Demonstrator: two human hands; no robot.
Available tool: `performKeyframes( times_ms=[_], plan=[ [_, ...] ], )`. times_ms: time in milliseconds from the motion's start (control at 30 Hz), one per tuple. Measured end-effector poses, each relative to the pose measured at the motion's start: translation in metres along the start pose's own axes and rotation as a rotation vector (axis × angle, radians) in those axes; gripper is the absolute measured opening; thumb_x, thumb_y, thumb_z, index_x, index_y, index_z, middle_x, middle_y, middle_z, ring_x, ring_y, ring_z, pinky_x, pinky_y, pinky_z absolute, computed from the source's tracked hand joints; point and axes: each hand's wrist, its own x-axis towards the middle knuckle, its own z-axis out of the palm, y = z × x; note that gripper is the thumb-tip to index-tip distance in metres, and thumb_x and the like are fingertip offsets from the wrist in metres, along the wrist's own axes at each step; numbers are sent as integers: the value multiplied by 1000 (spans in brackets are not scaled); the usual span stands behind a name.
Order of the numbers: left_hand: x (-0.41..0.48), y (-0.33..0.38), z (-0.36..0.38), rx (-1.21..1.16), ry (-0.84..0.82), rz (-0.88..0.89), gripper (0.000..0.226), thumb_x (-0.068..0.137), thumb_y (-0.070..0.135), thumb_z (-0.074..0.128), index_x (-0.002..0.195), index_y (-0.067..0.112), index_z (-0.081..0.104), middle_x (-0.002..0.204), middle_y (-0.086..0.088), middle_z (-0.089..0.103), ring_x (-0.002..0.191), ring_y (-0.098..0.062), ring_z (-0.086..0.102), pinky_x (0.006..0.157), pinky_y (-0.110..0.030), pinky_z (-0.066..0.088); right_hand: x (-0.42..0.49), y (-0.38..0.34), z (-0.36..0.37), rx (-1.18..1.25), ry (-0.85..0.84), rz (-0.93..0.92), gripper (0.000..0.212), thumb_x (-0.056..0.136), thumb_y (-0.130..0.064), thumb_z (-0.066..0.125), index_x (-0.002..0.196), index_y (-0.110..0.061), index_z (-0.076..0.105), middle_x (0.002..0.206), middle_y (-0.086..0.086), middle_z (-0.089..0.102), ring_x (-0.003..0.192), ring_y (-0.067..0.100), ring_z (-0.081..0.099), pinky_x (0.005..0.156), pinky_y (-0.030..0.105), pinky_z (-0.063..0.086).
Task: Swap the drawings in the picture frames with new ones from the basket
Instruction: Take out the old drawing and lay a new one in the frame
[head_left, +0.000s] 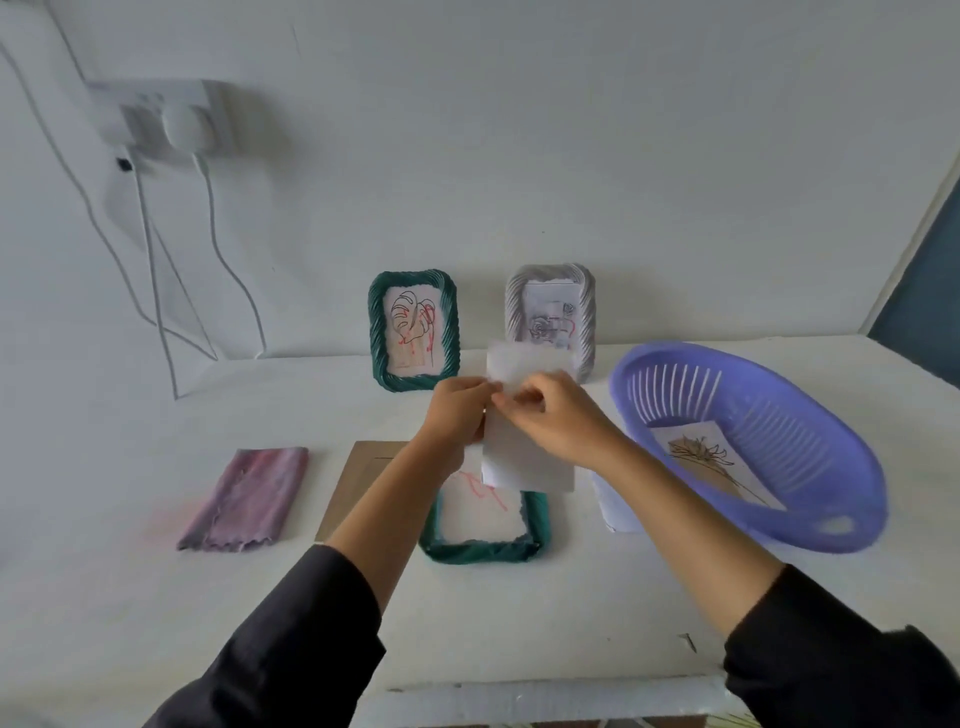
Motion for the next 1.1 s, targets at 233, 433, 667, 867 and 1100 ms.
performKeyframes(
  times_ms=[233, 433, 667, 867, 1100],
  plan=[
    [-3, -29, -41, -18, 53, -190, 26, 94, 4, 50, 114, -10, 57, 79, -11, 59, 75, -24, 58, 75, -37, 53, 9, 41, 39, 599, -55, 493, 38, 84, -7, 65, 116, -5, 45, 101, 15, 56, 72, 23, 56, 64, 32, 46],
    [2, -56, -54, 330, 88, -143, 26, 92, 12, 54, 66, 12, 58, 88, -15, 62, 85, -33, 63, 81, -38, 55, 7, 47, 68, 301, 90, 476, 31, 69, -9, 77, 88, -13, 52, 93, 10, 62, 87, 28, 61, 76, 35, 50],
    [3, -67, -55, 769, 64, -66, 43, 85, 20, 60, 126, 12, 52, 125, -13, 50, 115, -30, 47, 99, -40, 45, 4, 48, 71, -67, -6, 327, 27, 72, -13, 77, 93, -3, 63, 82, 4, 57, 78, 20, 54, 67, 24, 39],
    [4, -71, -51, 815, 1, -108, 54, 84, 22, 62, 134, 12, 45, 131, -13, 45, 123, -30, 40, 103, -37, 39, 4, 51, 63, -190, -64, 362, 19, 76, -33, 71, 75, -19, 57, 77, -5, 57, 79, 19, 56, 66, 26, 39],
    [3, -77, -51, 834, -16, -117, 60, 81, 26, 71, 134, 13, 48, 132, -12, 40, 122, -31, 42, 106, -37, 38, 6, 81, 59, -46, -128, 220, 33, 80, -21, 68, 113, -19, 66, 86, -2, 47, 85, 17, 50, 74, 24, 37]
  ],
)
